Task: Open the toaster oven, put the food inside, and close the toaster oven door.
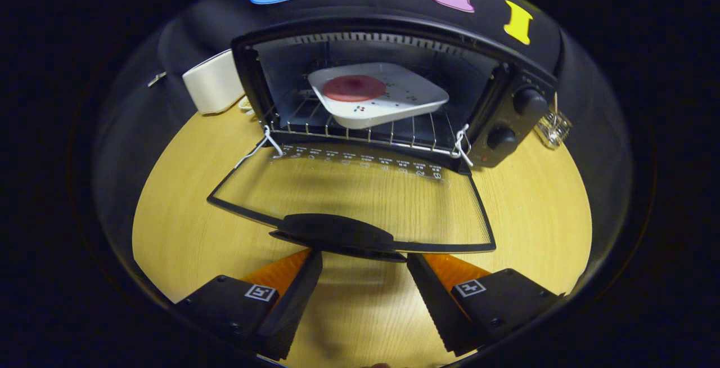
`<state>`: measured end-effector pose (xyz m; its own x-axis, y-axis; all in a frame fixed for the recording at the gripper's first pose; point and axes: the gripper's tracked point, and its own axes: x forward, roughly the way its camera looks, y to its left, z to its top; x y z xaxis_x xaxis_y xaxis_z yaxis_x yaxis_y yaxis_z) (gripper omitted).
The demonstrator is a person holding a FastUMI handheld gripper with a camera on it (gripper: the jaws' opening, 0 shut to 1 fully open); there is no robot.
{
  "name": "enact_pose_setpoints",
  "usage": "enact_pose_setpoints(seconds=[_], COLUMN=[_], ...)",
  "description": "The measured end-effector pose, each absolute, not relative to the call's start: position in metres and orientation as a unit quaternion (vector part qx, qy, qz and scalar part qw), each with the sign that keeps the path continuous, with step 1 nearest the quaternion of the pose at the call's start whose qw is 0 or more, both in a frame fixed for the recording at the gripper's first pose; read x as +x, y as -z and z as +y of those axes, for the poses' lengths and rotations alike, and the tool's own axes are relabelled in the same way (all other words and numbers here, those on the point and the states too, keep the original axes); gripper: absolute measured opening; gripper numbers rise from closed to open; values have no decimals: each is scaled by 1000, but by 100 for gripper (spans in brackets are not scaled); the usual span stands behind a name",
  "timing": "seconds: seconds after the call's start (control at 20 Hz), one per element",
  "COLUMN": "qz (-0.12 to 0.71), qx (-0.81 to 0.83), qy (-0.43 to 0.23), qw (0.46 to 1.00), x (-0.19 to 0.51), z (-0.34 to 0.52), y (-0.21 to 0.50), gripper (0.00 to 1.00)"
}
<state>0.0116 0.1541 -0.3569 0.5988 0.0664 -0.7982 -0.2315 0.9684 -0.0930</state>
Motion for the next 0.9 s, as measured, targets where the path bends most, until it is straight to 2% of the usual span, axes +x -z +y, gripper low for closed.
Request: enact_pose_setpoints(seconds=[0.3, 0.6, 0.9], qz=[394, 302, 154], qx=[-89, -51, -101], qy=[-104, -101, -114], qw=[909, 947, 976], x=[15, 33, 22], z=[161, 154, 136], y=[315, 232, 114], gripper=[99, 99, 99])
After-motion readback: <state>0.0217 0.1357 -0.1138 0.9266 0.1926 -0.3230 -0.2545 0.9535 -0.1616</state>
